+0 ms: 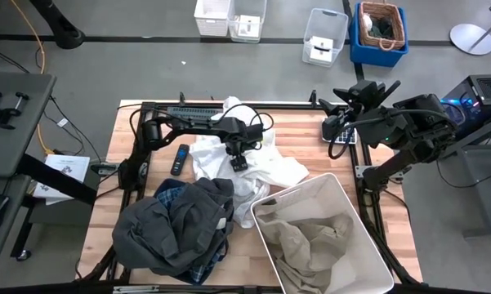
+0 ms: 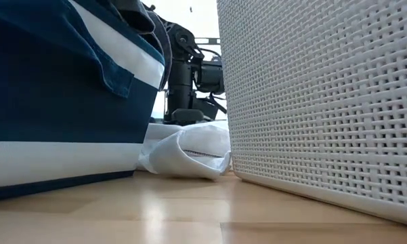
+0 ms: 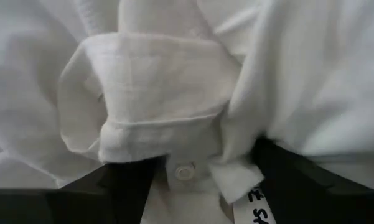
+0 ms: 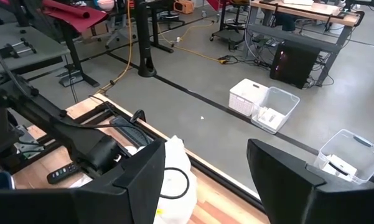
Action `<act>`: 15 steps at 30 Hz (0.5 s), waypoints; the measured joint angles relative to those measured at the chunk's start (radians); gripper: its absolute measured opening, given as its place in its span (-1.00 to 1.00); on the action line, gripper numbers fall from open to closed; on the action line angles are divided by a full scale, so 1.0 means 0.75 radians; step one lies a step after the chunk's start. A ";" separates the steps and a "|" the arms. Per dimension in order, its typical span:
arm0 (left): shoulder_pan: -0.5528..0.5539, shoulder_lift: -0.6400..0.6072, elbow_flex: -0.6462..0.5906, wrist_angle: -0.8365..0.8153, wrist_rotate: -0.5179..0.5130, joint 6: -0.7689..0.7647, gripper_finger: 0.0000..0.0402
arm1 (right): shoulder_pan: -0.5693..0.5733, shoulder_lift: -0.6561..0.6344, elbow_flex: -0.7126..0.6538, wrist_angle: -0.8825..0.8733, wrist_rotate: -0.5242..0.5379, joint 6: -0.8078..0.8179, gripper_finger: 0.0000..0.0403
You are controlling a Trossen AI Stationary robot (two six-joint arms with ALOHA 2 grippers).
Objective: Sort clothes
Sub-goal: Put the white shirt into the white laundry organizer
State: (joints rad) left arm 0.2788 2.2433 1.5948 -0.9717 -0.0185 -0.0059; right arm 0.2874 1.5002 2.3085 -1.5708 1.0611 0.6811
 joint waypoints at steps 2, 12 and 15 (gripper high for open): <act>-0.017 0.002 0.000 0.000 -0.005 0.037 0.11 | 0.000 0.000 0.000 0.000 -0.006 0.000 0.10; -0.031 -0.241 -0.038 0.054 -0.015 0.134 -0.85 | 0.000 0.000 0.000 0.000 -0.019 0.000 0.10; -0.025 -0.448 -0.023 0.123 -0.001 0.126 -0.85 | 0.000 0.000 0.000 0.000 -0.008 -0.006 0.10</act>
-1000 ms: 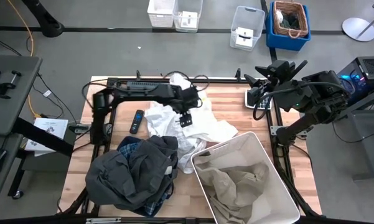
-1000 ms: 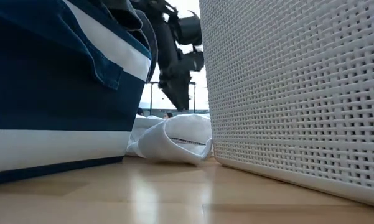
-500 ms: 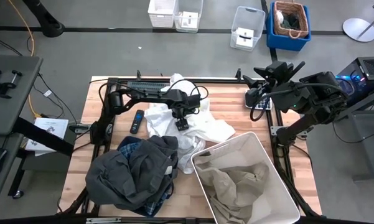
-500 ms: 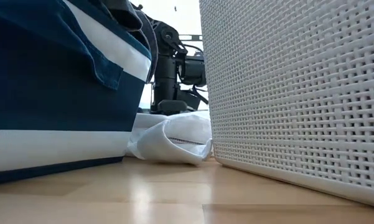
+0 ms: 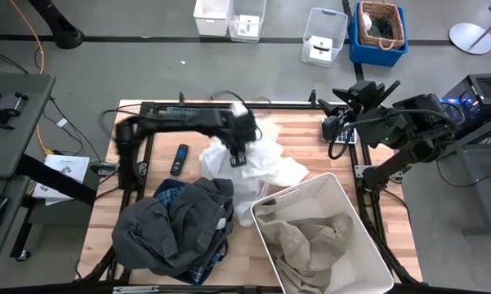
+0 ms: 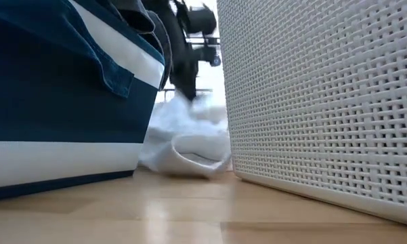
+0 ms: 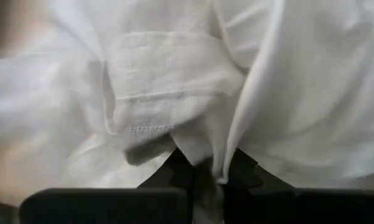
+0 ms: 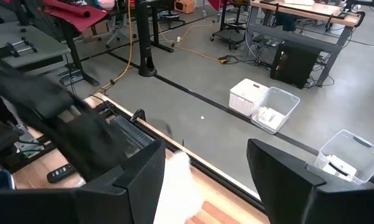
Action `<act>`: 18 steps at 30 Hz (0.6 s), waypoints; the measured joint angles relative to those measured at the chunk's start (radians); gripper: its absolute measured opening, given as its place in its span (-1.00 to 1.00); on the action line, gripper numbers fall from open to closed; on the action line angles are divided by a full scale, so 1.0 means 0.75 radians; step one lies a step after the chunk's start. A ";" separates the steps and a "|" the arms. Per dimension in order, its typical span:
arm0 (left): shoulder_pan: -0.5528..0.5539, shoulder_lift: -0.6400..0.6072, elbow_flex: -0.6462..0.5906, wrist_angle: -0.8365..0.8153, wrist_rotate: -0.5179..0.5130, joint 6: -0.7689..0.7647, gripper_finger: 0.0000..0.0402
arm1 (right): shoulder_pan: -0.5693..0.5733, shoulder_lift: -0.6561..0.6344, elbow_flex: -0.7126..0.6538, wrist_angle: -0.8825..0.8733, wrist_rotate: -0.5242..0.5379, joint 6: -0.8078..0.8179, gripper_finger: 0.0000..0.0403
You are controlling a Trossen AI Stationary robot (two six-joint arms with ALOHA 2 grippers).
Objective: Sort clothes
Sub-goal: Put the white shirt into the white laundry organizer
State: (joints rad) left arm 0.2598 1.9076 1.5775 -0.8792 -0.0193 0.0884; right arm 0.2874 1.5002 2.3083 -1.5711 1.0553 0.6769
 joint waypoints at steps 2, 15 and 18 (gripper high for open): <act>0.000 -0.126 0.001 0.037 -0.007 0.006 -0.85 | 0.000 0.000 0.000 0.000 0.008 -0.002 0.10; -0.152 -0.524 0.368 0.310 -0.057 -0.042 -0.85 | 0.000 0.000 0.000 0.000 0.139 0.000 0.10; -0.235 -0.504 0.499 0.401 0.020 -0.043 -0.85 | 0.000 0.000 0.000 0.000 0.186 0.018 0.10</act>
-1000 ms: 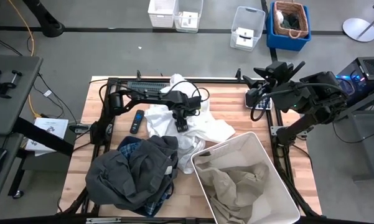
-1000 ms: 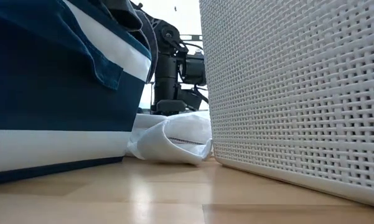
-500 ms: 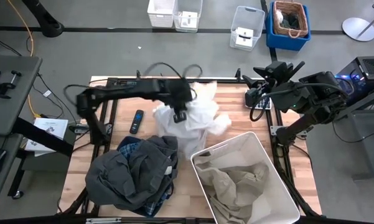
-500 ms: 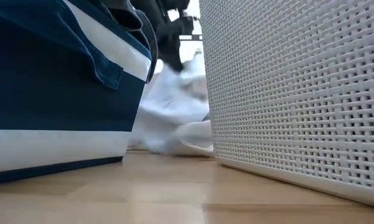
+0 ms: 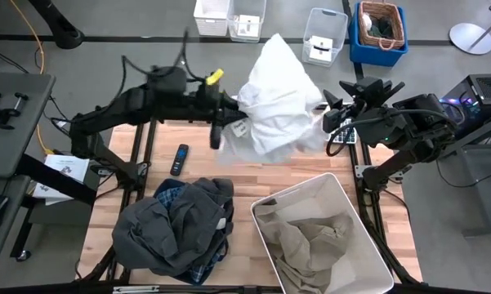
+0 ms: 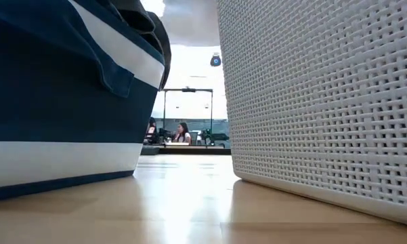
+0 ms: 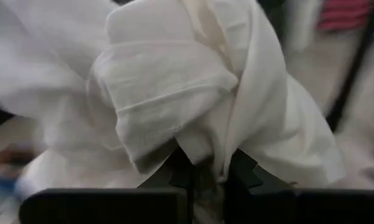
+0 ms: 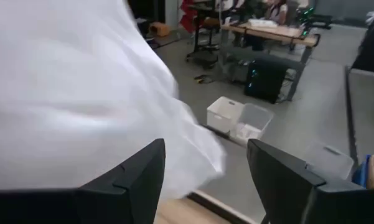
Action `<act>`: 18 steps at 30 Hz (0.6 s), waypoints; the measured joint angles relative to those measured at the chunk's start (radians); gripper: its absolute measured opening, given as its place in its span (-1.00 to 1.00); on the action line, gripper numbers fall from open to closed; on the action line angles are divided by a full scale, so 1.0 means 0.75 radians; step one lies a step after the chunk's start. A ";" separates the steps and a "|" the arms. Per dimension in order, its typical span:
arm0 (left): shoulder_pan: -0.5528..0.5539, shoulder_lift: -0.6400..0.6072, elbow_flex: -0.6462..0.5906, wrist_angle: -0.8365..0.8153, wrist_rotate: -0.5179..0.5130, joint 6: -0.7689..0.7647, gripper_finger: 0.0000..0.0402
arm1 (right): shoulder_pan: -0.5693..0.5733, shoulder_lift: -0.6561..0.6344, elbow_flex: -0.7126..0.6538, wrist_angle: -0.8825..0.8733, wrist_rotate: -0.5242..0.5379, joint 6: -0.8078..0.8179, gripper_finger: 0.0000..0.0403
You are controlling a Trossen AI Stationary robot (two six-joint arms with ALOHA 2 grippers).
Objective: Sort clothes
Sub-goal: Put the white shirt into the white laundry organizer
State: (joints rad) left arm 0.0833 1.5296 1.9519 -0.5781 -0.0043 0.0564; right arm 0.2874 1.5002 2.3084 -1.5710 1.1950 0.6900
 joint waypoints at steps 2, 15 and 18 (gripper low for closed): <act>-0.057 0.022 0.056 0.021 0.076 -0.002 -0.85 | 0.000 -0.003 0.000 0.000 0.035 0.002 0.10; -0.275 0.253 0.099 0.582 0.629 -0.267 -0.85 | -0.137 -0.117 0.000 0.000 0.245 0.011 0.10; -0.293 0.378 0.099 1.018 0.748 -0.401 -0.85 | -0.174 -0.129 0.000 0.000 0.244 -0.006 0.10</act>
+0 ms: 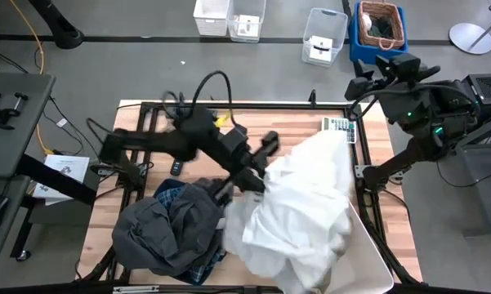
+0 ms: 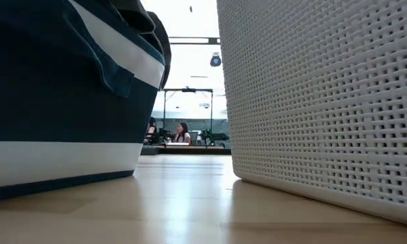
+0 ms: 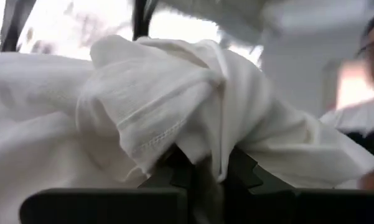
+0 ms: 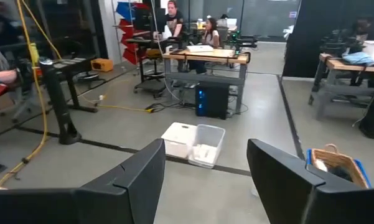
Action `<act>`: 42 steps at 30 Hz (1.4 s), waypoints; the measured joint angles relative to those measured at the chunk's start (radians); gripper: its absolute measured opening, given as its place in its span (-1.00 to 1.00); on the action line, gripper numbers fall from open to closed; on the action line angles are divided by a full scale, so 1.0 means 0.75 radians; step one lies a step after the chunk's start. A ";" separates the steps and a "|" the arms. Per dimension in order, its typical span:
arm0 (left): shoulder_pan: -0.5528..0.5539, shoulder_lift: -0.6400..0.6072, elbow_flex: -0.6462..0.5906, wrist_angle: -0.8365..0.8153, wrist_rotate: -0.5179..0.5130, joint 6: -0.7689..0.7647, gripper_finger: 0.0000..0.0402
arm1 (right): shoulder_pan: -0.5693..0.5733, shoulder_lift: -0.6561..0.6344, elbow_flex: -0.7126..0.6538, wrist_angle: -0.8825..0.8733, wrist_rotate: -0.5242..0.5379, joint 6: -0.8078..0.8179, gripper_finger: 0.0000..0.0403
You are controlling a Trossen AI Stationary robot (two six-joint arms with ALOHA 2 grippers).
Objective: Sort clothes
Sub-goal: Put the white shirt into the white laundry organizer
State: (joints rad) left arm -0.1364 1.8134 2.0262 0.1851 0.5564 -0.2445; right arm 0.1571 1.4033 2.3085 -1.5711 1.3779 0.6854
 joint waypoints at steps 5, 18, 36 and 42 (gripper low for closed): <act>0.006 0.208 0.048 0.578 -0.012 -0.192 -0.85 | -0.046 -0.004 0.000 0.000 -0.046 -0.049 0.10; 0.037 0.390 0.117 -0.183 0.140 -0.173 -0.85 | -0.123 -0.012 0.000 0.000 -0.279 -0.170 0.10; -0.017 0.446 0.122 -1.619 -0.725 0.654 -0.85 | -0.123 -0.021 0.000 0.000 -0.273 -0.195 0.10; 0.080 0.427 0.120 -1.650 -1.048 1.035 -0.85 | -0.123 -0.021 0.000 0.000 -0.273 -0.161 0.10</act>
State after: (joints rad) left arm -0.0766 2.1334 2.1161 -1.0522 -0.2292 0.5319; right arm 0.0650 1.3876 2.3085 -1.5710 1.1730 0.5645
